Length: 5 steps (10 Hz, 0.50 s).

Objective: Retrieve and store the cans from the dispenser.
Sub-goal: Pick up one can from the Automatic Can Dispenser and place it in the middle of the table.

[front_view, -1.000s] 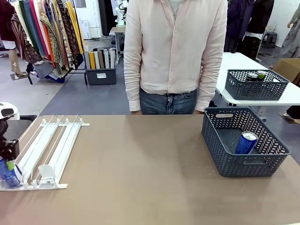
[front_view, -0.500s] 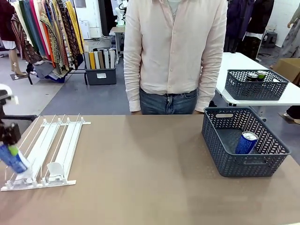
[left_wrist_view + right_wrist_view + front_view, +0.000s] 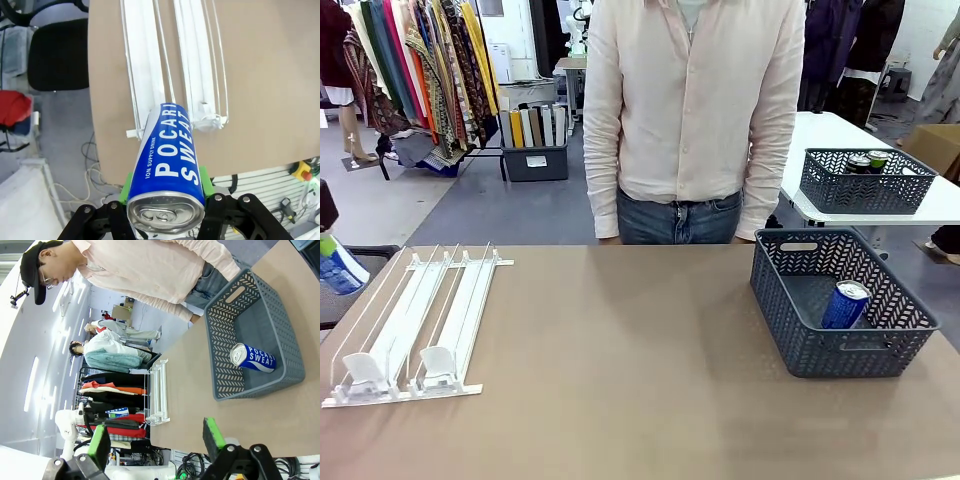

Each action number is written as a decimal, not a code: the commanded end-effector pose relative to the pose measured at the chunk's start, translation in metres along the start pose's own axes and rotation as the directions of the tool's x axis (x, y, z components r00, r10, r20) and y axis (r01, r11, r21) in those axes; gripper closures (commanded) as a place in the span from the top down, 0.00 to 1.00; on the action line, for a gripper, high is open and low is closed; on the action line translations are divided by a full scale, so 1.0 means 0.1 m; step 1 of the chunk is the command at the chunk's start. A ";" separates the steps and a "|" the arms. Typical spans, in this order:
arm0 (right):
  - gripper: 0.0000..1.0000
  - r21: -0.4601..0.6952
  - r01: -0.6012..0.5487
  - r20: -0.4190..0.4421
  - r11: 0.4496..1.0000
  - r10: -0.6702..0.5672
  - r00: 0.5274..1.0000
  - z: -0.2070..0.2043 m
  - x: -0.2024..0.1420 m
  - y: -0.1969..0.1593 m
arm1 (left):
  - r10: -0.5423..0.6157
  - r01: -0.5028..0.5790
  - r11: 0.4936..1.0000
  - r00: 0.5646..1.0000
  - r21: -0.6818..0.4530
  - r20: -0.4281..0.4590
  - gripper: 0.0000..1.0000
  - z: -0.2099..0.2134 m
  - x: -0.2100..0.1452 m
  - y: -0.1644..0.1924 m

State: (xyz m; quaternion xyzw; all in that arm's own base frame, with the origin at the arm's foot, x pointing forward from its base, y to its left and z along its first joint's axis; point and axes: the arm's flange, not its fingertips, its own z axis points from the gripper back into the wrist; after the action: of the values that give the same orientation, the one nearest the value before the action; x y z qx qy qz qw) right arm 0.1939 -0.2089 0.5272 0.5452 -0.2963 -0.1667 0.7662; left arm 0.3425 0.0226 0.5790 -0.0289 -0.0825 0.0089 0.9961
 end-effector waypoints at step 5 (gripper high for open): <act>1.00 0.031 -0.025 0.014 0.999 0.025 1.000 0.00 0.03 0.03 | -0.001 0.001 1.000 1.000 -0.008 -0.017 0.00 0.01 -0.04 0.06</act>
State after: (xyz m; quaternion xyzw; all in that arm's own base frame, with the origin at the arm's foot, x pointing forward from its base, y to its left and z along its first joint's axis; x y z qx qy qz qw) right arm 0.1939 -0.2089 0.5272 0.5452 -0.2963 -0.1666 0.7663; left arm 0.3393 0.0335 0.5736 -0.0347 -0.0624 0.0078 0.9974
